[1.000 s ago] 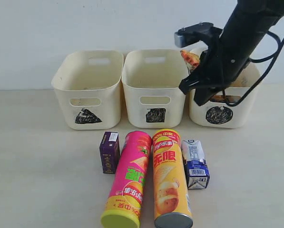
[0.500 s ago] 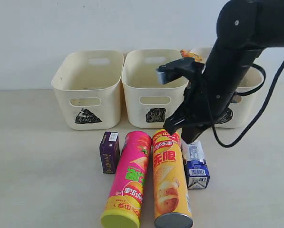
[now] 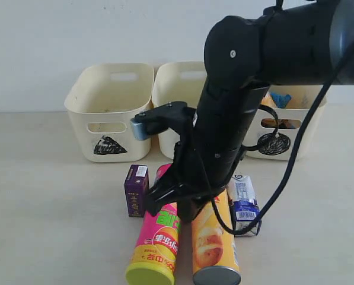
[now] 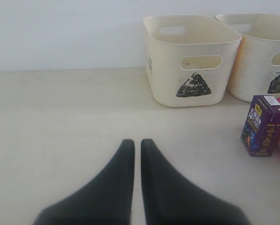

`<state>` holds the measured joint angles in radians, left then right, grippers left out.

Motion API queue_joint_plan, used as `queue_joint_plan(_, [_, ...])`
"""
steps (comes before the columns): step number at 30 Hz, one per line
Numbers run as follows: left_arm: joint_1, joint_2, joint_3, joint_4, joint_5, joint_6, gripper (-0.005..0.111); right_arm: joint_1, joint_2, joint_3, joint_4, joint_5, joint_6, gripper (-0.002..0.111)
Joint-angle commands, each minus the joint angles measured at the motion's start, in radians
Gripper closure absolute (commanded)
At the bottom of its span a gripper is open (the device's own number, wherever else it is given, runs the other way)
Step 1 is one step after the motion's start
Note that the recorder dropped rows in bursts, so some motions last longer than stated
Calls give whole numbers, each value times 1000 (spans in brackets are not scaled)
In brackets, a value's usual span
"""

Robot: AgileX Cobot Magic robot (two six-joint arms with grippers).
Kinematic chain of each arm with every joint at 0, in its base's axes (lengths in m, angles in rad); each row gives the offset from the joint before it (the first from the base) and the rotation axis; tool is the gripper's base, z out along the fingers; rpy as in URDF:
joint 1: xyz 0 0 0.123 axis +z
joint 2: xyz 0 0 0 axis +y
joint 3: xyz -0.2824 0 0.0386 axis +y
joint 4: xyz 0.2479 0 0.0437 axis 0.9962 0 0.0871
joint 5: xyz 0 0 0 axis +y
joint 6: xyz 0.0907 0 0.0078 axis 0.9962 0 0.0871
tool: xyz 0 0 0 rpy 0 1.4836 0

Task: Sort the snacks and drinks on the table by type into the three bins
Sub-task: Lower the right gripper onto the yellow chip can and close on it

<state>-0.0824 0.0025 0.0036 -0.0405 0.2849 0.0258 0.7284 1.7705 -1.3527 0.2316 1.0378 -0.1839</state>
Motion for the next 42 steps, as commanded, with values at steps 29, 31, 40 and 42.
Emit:
queue_joint_plan(29, [2,-2,-4,0,-7,-9,103,9,-12,30,-226,-15,512,40])
queue_joint_plan(31, [2,-2,-4,0,-7,-9,103,9,-12,63,-223,-42,518,40])
queue_joint_plan(40, [2,-2,-4,0,-7,-9,103,9,-5,168,-210,-261,542,41])
queue_joint_plan(42, [2,-2,-4,0,-7,-9,103,9,8,168,-249,-253,567,41])
